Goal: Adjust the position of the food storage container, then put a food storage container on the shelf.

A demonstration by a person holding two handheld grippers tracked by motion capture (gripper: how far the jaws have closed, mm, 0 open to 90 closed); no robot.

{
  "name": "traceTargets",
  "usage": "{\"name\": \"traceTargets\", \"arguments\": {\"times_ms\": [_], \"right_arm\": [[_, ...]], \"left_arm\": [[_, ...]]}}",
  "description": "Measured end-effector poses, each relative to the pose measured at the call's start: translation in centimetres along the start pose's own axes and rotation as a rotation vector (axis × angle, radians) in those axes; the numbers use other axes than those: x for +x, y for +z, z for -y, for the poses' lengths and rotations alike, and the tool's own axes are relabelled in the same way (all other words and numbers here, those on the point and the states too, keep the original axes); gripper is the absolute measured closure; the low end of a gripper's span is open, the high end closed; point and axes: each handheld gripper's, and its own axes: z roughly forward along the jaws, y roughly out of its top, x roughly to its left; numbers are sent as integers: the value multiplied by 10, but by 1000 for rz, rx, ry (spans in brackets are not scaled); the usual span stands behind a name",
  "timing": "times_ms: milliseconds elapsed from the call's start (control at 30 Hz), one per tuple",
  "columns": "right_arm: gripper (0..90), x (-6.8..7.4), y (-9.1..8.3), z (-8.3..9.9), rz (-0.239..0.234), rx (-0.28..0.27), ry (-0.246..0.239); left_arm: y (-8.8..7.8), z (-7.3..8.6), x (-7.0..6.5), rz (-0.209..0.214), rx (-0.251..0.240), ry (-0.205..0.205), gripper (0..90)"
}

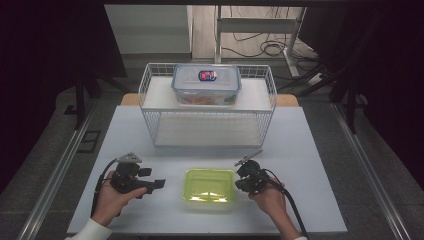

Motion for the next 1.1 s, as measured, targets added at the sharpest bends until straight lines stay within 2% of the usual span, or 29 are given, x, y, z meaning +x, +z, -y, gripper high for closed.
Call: {"name": "traceTargets", "arguments": {"times_ms": [100, 133, 167, 233, 267, 300, 333, 367, 400, 433, 500, 567, 600, 633, 733, 833, 900, 1000, 1100], "right_arm": [[892, -6, -12, 6, 3, -44, 26], [892, -6, -12, 6, 3, -44, 26], [890, -11, -19, 10, 6, -77, 54], [879, -13, -21, 12, 3, -90, 64], [773, -16, -25, 16, -5, -108, 84], [603, -20, -30, 22, -31, -118, 107], [603, -20, -30, 22, -31, -118, 107], [466, -21, -36, 27, -24, -140, 128], [466, -21, -36, 27, -24, -140, 128], [386, -24, -42, 30, -29, -178, 168], [368, -25, -44, 30, -37, -186, 180], [338, -28, -47, 30, -101, -222, 207], [338, -28, -47, 30, -101, -222, 207], [333, -28, -47, 31, -116, -226, 213], [319, -29, -46, 31, -163, -234, 229], [311, -29, -44, 32, -182, -235, 229], [312, -28, -43, 32, -203, -241, 234], [330, -27, -42, 33, -220, -258, 248], [345, -27, -40, 33, -242, -269, 271]], "left_arm": [[-2, 0, -1, 9, -8, -13, 238], [-2, 0, -1, 9, -8, -13, 238], [-1, 0, -2, 13, -7, -19, 237], [0, -1, -3, 13, -4, -18, 237], [0, -1, -3, 12, -2, -17, 236], [1, -1, -4, 12, -3, -21, 236], [1, -1, -4, 12, -3, -21, 237], [1, -1, -5, 11, -2, -23, 237], [1, -1, -5, 11, -2, -23, 237], [1, -1, -5, 11, -3, -27, 236], [1, -2, -4, 17, -9, -38, 236], [1, -2, -5, 14, -19, -50, 234], [1, -2, -5, 14, -19, -50, 235], [1, -3, -6, 3, -24, -57, 235], [0, -4, -8, 7, -39, -74, 236], [1, -4, -13, 46, -42, -95, 235], [3, -5, -15, 67, -37, -126, 235], [10, -6, -19, 98, -27, -169, 237], [17, -7, -22, 142, -20, -195, 244]]}}
